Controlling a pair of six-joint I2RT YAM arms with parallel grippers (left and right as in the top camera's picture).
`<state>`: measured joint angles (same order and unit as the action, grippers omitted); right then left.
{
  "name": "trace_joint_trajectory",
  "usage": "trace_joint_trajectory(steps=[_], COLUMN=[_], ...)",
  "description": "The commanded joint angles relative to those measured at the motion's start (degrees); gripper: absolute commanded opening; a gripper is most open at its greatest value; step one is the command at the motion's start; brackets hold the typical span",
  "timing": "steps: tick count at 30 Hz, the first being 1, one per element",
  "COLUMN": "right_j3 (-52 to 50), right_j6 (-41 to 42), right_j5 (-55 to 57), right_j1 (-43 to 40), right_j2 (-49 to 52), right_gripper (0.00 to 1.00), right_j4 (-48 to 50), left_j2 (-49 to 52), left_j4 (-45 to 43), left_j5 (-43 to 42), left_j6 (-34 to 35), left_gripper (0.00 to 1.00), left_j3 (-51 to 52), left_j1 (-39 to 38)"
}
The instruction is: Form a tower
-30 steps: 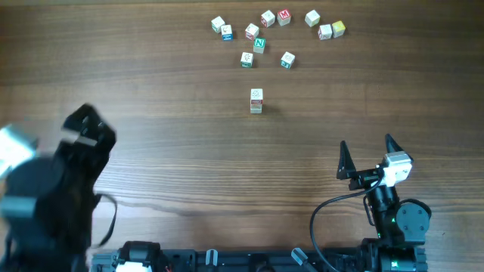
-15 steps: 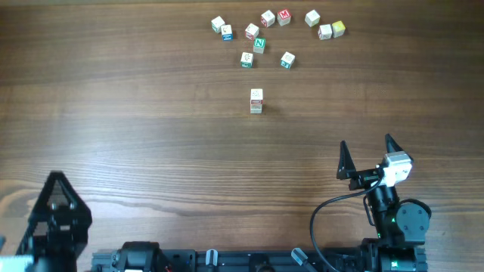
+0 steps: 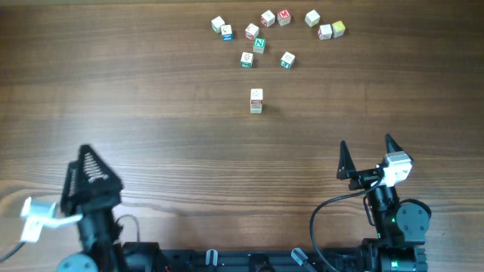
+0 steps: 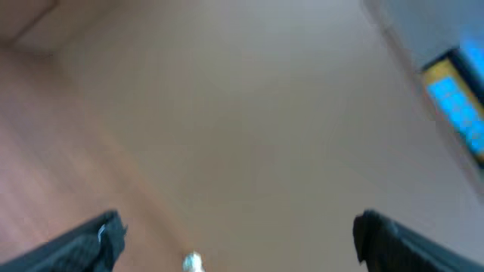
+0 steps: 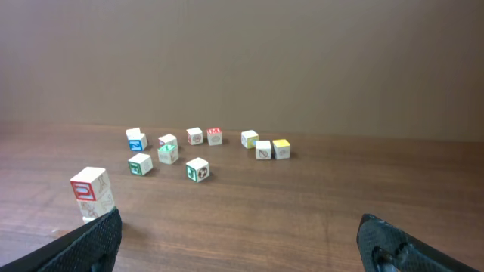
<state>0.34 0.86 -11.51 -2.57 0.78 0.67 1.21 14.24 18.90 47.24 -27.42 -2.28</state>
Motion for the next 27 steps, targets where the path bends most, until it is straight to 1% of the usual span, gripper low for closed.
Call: trace_joint_trajectory(steps=[1,3,4,5,7,10,12,14,16,27], right_j3=[-0.04,-0.04,-0.04,-0.04,-0.04,-0.04,-0.04,-0.04,-0.04,-0.04], right_j6=[0.79,0.79,0.79,0.79,0.76,0.79,0.76,0.79,0.76,0.79], right_j5=[0.57,0.57,0.57,0.57,0.55,0.55,0.57,0.55,0.57,0.57], right_j1=[-0.24,-0.24,-0.24,-0.24,-0.24,-0.24,-0.24,-0.24,-0.24,-0.24], right_j2=[-0.50,-0.50,-0.50,-0.50,-0.50,-0.50,-0.50,-0.50,-0.50,-0.50], right_gripper=[1.00,1.00,1.00,0.99,1.00,1.00,1.00,1.00,1.00,1.00], right_j4=[0.13,0.13,0.13,0.13,0.13,0.13,0.13,0.13,0.13,0.13], left_j2=[-1.01,-1.01,-1.01,-1.01,-1.01,-1.01,-1.03,-1.01,-1.01,-1.03], left_j4=[-19.08,-26.62,-28.81,-30.10,-29.20,-23.96,-20.04,-13.84,-10.25,-10.03], left_j5=[-13.35,-18.03,-17.97,-17.14,-15.85,-15.80,-15.43,-14.60,-14.56,-16.76], left_j6=[-23.85,-33.64,-36.20,-36.79,-36.76,-36.79,-36.76,-36.09,-35.87,-36.70], left_gripper=[1.00,1.00,1.00,1.00,1.00,1.00,1.00,1.00,1.00,1.00], left_j3=[12.44,17.79,20.55,23.37,27.17,27.10,27.10,27.10,27.10,27.10], left_j1=[0.15,0.07,-0.11,-0.11,-0.13,-0.17,-0.17,-0.22,-0.22,-0.22])
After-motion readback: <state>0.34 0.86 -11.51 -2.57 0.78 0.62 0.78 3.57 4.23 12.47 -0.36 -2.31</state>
